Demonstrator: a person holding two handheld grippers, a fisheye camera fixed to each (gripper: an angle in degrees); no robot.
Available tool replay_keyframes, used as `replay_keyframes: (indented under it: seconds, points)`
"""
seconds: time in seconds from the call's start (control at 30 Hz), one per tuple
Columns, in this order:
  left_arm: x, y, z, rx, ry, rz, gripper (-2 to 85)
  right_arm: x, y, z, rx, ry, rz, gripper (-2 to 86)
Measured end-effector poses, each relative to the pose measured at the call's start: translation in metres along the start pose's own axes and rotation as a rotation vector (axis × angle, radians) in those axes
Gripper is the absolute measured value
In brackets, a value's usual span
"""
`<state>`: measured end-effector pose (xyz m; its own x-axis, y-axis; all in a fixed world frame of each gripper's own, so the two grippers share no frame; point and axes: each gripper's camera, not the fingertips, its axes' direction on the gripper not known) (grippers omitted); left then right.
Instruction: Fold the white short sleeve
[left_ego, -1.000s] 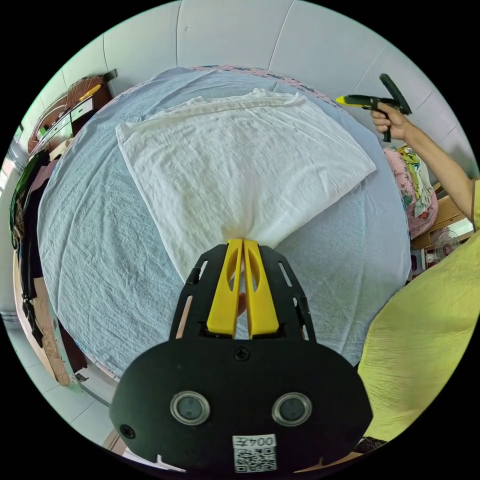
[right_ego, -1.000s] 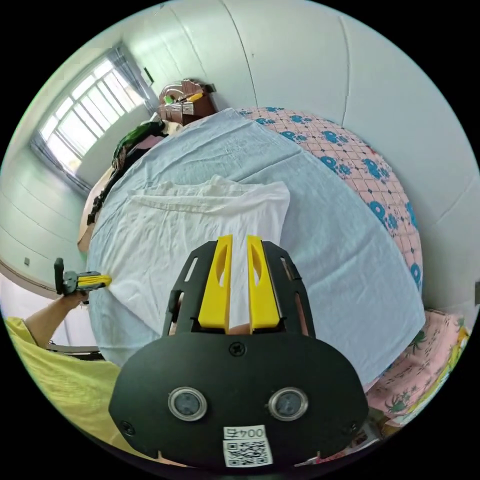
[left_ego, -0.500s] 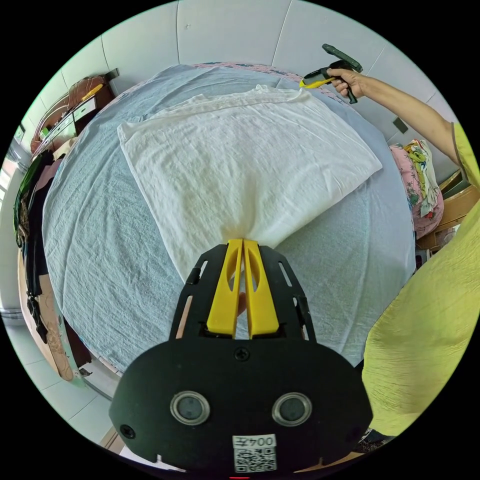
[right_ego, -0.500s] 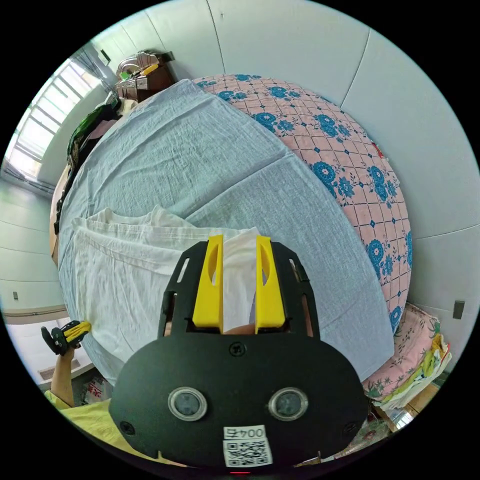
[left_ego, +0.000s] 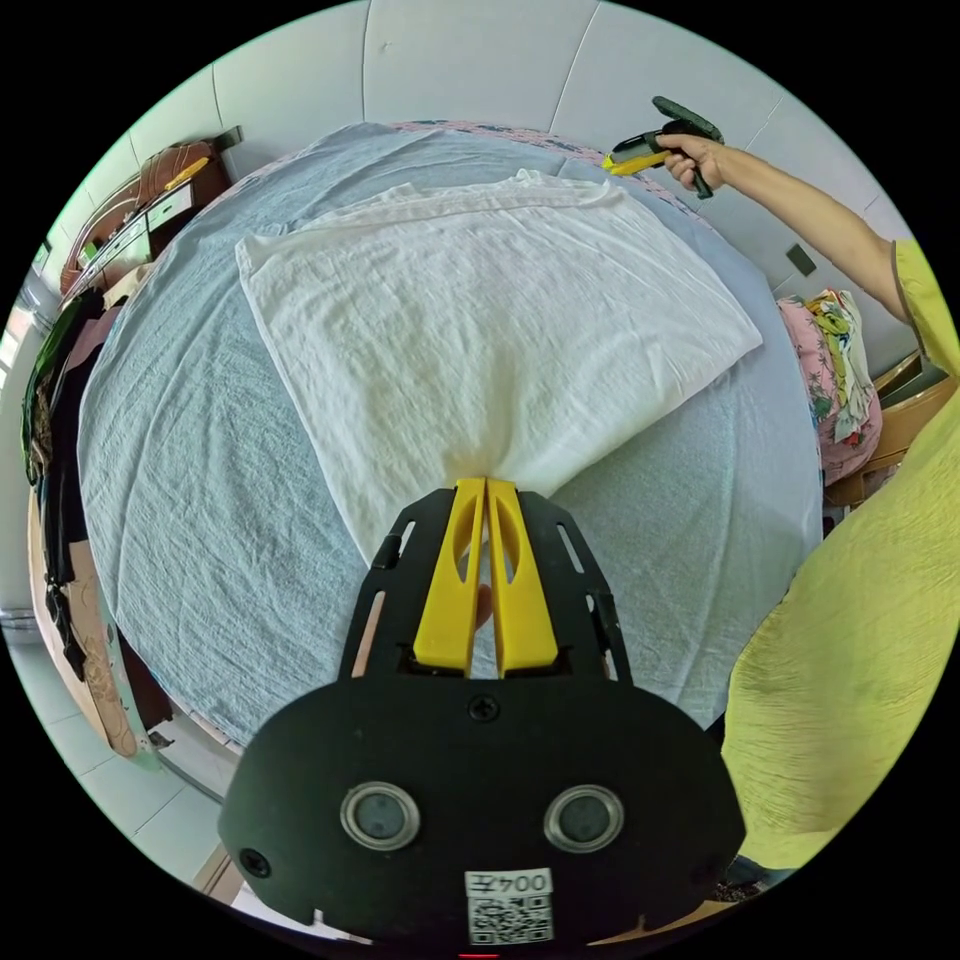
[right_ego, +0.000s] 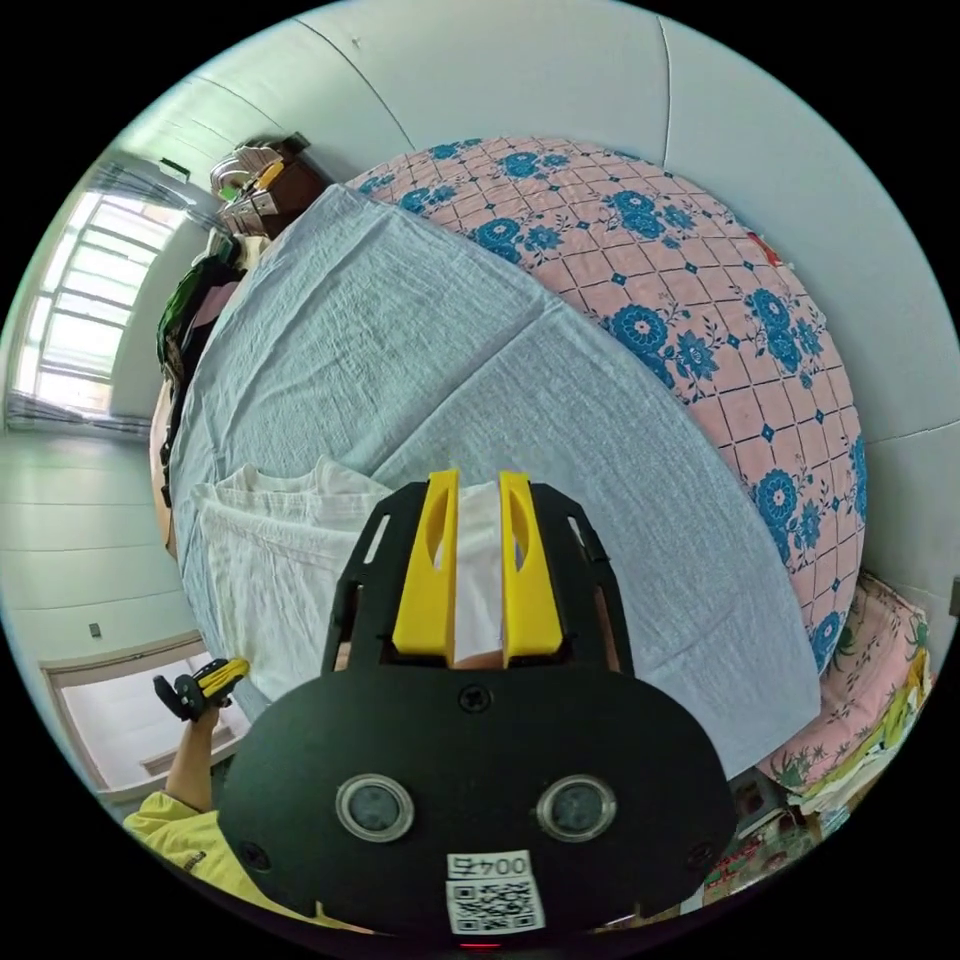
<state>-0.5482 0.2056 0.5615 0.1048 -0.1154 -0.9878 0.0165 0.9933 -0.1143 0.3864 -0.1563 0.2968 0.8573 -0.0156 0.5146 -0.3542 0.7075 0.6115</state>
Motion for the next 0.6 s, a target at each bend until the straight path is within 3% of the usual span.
replay_keyframes:
  seconds: [0.17,0.3,0.6]
  points:
    - [-0.007,0.003,0.001,0.015,0.01,-0.022,0.2,-0.02,0.013,0.016,-0.068,0.086,-0.13,10.8]
    - [-0.01,0.001,0.001,0.007,0.005,-0.02,0.2,-0.026,0.017,0.034,-0.063,0.231,-0.174,4.3]
    - [-0.023,0.0,0.004,0.005,0.016,-0.032,0.2,0.052,0.001,-0.008,0.005,-0.121,0.099,0.9]
